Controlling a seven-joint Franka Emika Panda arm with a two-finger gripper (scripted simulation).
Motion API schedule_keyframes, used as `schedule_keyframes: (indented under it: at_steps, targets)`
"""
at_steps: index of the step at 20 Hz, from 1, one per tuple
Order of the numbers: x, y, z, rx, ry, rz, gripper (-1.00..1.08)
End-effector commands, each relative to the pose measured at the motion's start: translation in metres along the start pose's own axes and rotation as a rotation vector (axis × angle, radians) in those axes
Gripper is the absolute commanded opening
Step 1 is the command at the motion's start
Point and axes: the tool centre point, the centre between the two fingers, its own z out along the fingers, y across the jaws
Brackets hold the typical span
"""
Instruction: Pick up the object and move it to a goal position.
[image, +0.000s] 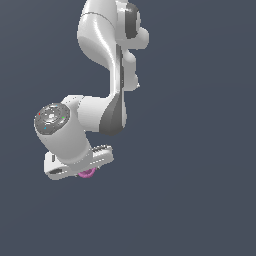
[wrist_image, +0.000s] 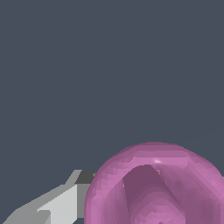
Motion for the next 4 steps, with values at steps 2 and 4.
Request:
schedule_keyframes:
  at_steps: [2,4]
  targets:
    - [0.0017,0.0019,-0.0008,0.0,0.0,0.0,-1.0]
    - [0.0019,0.002,-0.0008,0.0,0.0,0.0,-1.0]
